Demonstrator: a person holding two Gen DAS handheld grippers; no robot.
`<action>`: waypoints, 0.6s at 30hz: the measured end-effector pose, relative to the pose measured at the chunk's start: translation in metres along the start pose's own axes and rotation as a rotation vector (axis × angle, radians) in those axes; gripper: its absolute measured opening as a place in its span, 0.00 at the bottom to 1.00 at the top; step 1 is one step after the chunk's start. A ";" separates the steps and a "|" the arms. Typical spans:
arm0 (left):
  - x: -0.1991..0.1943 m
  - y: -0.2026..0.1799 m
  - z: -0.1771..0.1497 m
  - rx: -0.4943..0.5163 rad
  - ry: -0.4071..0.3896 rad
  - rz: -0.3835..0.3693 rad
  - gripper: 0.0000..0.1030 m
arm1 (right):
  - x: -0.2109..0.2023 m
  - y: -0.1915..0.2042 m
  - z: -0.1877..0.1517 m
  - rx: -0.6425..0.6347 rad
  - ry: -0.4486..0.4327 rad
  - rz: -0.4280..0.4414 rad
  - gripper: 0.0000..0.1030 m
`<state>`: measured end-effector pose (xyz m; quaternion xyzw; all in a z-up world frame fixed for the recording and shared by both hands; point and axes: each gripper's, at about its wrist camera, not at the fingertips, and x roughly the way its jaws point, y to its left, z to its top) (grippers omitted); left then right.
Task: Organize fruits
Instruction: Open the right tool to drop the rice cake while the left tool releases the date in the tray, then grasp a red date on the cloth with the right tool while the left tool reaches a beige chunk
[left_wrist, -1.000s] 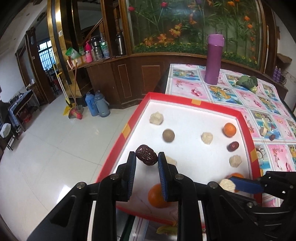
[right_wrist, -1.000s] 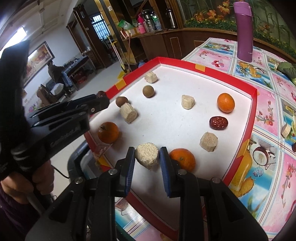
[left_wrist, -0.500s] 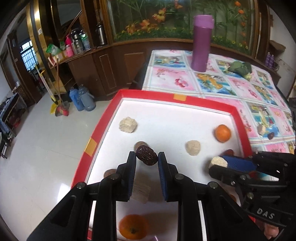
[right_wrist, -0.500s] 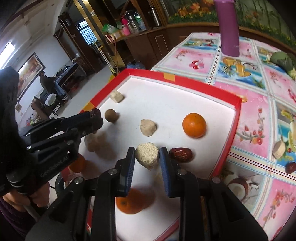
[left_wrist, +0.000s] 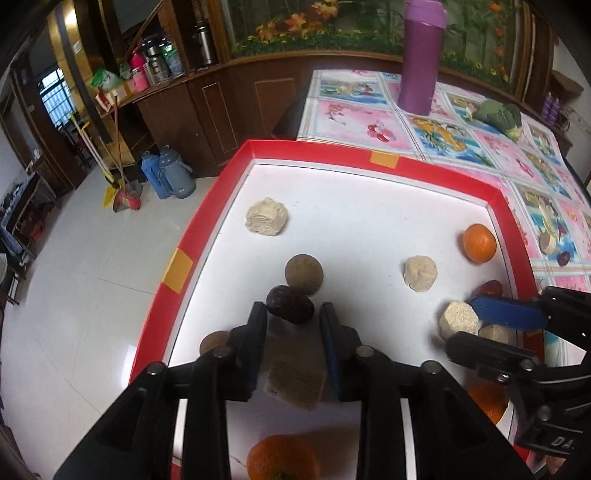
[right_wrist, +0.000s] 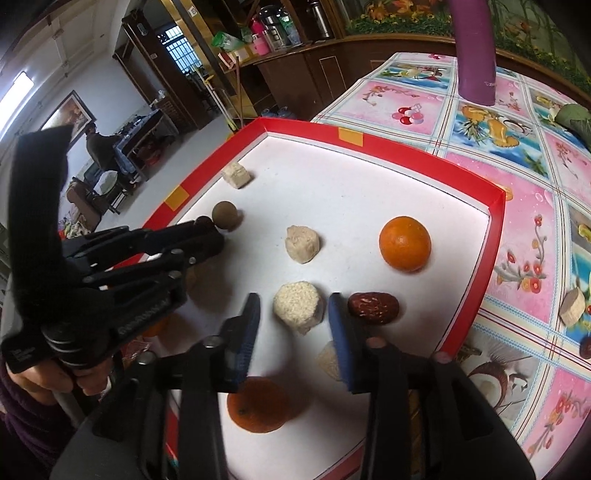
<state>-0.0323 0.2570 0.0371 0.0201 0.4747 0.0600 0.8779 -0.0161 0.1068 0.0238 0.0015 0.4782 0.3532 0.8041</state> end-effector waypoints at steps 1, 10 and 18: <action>-0.002 0.003 -0.001 -0.008 -0.003 0.004 0.29 | -0.003 0.000 0.000 -0.001 -0.012 0.001 0.43; -0.031 -0.015 -0.005 0.014 -0.063 -0.041 0.29 | -0.056 -0.031 -0.017 0.037 -0.150 -0.032 0.43; -0.052 -0.089 -0.007 0.142 -0.103 -0.167 0.30 | -0.107 -0.106 -0.049 0.182 -0.213 -0.149 0.43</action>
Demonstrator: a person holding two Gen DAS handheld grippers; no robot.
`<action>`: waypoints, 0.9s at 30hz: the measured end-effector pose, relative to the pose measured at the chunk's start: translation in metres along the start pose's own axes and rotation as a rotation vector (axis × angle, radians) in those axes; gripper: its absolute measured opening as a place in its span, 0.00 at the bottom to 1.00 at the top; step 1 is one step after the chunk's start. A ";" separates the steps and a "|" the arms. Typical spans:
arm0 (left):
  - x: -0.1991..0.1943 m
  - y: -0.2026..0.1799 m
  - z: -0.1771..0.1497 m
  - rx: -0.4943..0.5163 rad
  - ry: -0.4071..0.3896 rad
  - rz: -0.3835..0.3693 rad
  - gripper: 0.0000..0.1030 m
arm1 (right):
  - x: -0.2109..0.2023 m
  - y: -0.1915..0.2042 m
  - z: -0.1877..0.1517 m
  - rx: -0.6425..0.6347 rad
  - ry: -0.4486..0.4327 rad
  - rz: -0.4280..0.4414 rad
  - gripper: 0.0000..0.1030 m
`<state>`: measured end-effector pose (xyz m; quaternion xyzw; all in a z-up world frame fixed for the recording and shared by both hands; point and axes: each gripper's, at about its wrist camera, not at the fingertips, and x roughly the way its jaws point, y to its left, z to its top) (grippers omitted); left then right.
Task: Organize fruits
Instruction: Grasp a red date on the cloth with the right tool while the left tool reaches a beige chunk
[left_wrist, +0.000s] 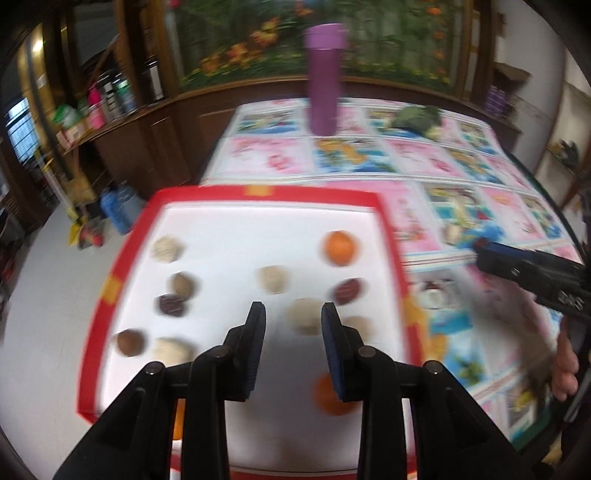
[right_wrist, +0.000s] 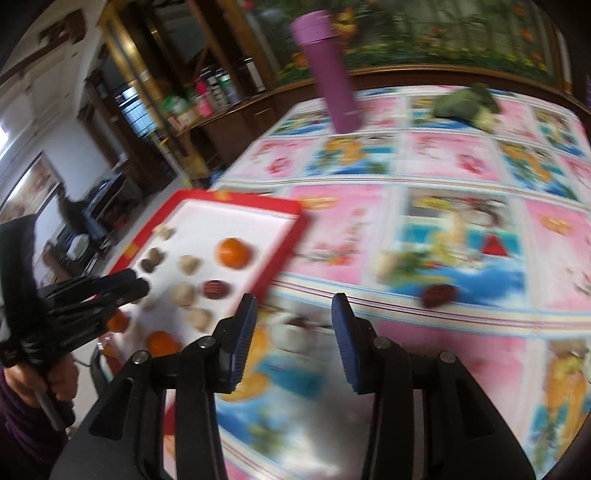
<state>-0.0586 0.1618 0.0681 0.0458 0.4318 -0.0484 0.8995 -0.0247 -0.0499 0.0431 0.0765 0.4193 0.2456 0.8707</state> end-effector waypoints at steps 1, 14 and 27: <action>0.000 -0.007 0.002 0.012 -0.002 -0.009 0.30 | -0.005 -0.008 -0.002 0.014 -0.005 -0.012 0.43; 0.010 -0.057 0.010 0.076 0.012 -0.066 0.41 | -0.007 -0.057 -0.006 0.073 0.005 -0.126 0.43; 0.014 -0.062 0.017 0.068 0.022 -0.069 0.44 | 0.020 -0.055 0.009 0.011 0.033 -0.252 0.43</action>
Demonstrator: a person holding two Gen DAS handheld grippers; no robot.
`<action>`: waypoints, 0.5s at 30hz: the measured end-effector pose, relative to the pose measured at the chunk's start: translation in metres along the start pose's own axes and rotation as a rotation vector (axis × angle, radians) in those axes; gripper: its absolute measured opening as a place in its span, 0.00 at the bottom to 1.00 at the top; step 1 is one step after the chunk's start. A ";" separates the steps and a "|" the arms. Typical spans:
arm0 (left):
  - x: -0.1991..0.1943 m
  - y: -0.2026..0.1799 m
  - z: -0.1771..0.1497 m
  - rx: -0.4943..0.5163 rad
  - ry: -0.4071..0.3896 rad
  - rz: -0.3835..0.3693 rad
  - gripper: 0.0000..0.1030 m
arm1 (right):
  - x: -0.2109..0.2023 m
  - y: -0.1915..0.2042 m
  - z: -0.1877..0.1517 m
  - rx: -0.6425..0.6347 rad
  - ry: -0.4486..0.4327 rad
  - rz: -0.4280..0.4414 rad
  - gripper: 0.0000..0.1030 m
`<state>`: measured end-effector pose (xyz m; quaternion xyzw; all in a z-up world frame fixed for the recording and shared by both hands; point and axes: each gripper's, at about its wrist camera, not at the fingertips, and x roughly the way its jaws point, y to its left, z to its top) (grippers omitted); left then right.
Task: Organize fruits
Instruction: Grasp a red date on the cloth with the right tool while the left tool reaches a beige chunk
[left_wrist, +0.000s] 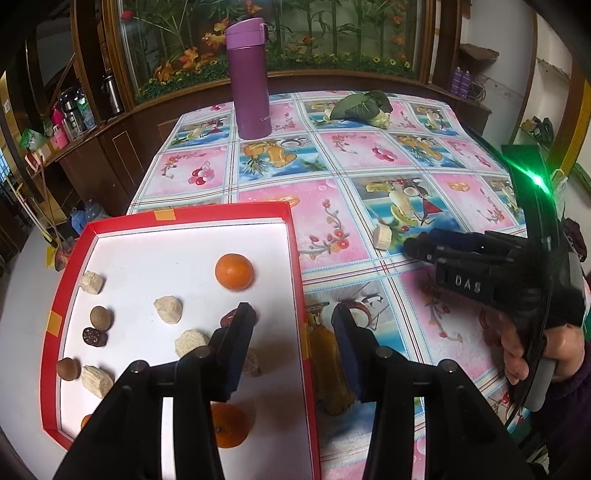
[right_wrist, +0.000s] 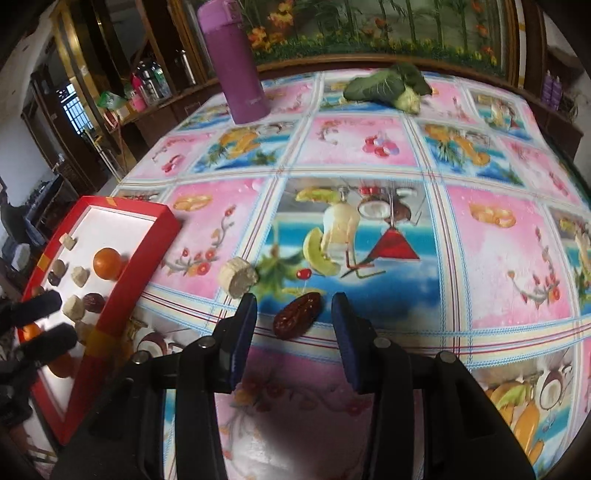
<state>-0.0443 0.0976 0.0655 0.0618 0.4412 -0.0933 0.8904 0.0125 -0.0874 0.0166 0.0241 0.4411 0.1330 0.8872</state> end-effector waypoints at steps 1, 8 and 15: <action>0.001 -0.001 0.001 0.001 0.002 0.001 0.44 | 0.000 0.001 -0.001 -0.015 -0.001 -0.010 0.43; 0.012 -0.019 0.016 0.035 -0.002 -0.008 0.44 | 0.000 -0.004 -0.001 -0.009 -0.016 -0.028 0.30; 0.043 -0.051 0.038 0.061 0.025 -0.073 0.44 | -0.014 -0.027 0.005 0.082 -0.052 -0.001 0.18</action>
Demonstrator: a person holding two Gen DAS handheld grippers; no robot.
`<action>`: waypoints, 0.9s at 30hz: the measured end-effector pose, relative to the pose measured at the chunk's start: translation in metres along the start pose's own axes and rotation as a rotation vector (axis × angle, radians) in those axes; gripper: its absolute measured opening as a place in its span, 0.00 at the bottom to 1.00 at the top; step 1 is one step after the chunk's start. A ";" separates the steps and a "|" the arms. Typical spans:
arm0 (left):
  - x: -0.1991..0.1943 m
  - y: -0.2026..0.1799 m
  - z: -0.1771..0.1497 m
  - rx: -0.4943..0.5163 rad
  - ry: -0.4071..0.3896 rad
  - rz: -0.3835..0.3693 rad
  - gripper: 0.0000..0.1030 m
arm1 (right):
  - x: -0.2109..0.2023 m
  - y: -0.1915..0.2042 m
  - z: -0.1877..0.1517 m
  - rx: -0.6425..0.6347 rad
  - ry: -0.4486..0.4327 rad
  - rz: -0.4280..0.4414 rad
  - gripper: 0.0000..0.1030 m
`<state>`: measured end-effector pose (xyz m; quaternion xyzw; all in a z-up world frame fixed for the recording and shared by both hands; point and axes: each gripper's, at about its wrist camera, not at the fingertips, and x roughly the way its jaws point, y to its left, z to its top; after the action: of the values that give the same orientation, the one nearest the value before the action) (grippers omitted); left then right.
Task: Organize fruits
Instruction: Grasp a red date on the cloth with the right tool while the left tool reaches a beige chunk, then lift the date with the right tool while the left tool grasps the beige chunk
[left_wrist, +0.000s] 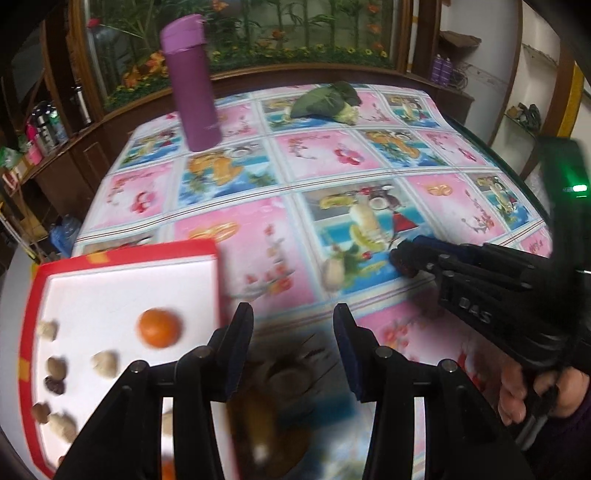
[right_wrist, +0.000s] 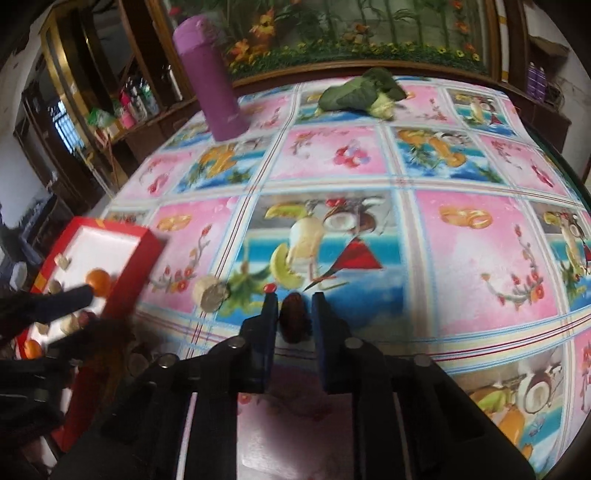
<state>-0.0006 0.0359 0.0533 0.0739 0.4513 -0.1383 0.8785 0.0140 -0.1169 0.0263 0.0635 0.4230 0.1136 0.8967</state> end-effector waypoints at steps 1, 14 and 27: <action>0.005 -0.003 0.003 0.004 0.004 -0.010 0.44 | -0.003 -0.002 0.001 0.008 -0.012 0.001 0.17; 0.051 -0.020 0.015 0.008 0.068 -0.053 0.22 | -0.018 -0.023 0.011 0.076 -0.053 0.021 0.12; 0.014 -0.008 0.006 -0.037 -0.041 -0.057 0.13 | -0.015 -0.019 0.007 0.064 -0.049 0.019 0.12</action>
<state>0.0095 0.0244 0.0460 0.0419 0.4375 -0.1566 0.8845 0.0134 -0.1389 0.0380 0.0990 0.4036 0.1071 0.9032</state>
